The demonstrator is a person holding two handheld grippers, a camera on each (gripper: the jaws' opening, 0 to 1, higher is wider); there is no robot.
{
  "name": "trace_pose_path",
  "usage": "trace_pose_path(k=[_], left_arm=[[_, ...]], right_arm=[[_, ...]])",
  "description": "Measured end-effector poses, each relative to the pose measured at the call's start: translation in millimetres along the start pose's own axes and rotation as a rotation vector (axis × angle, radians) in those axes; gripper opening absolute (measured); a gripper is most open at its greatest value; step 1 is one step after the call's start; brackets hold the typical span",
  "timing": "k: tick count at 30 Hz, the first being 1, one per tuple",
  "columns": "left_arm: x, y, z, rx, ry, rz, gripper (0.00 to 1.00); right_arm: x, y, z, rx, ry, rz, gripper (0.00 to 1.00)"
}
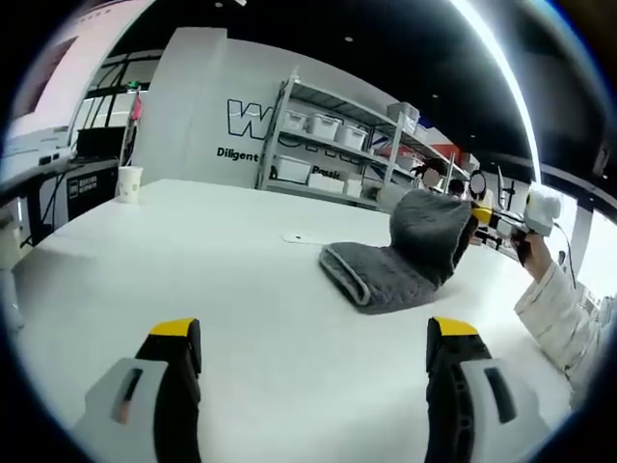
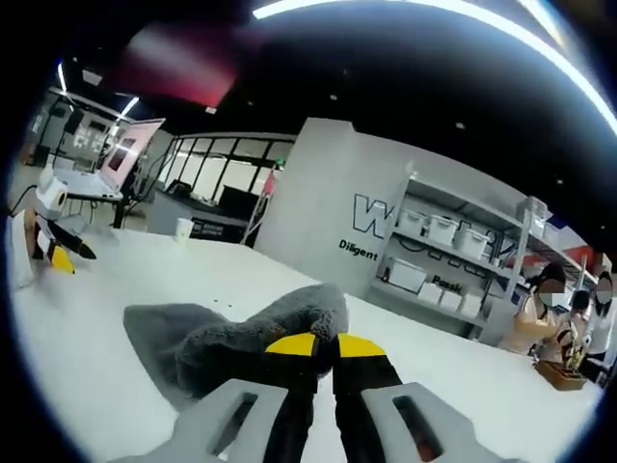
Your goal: Open the folded towel by lifting each exposed corner and separating the folded layers until the towel lies flat within the target outline without major curled edges
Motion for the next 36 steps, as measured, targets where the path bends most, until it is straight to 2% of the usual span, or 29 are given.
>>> trace_pose_path(k=[9,17,22,26,31,36], left_arm=[[0.2,-0.7,0.2,0.002,-0.005,-0.001,0.96],[-1.1,-1.8,0.5,0.003,-0.013,-0.007,0.96],[-2.2,-1.3,0.6,0.004,-0.015,-0.009,0.96],[-3.5,-1.2,1.2,0.003,-0.019,-0.013,0.96],[-3.6,-0.9,0.8,0.004,-0.021,-0.014,0.96],[-3.2,-1.7,0.0,0.005,-0.023,-0.016,0.96]], right_arm=[[-13.0,8.3,7.5,-0.025,-0.030,-0.010,0.00],[-36.0,19.4,10.5,-0.046,-0.073,-0.047,0.00],[-53.3,24.4,14.3,-0.052,-0.125,-0.059,0.00],[-68.9,26.4,16.9,-0.044,-0.203,-0.066,0.00],[-83.3,26.7,17.4,-0.052,-0.214,-0.125,0.00],[-91.2,28.3,15.4,-0.042,-0.240,-0.156,0.00]])
Point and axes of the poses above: the point that each gripper's makers call its tool centre point, and the gripper's own axes: y roughly backward along the fingers, z roughly to its right, x roughly out of its top, the point moved 6 cm from there along y, roughly backward along the fingers, and after that the axes turned 14 degrees about x, right-handed, at the moved point
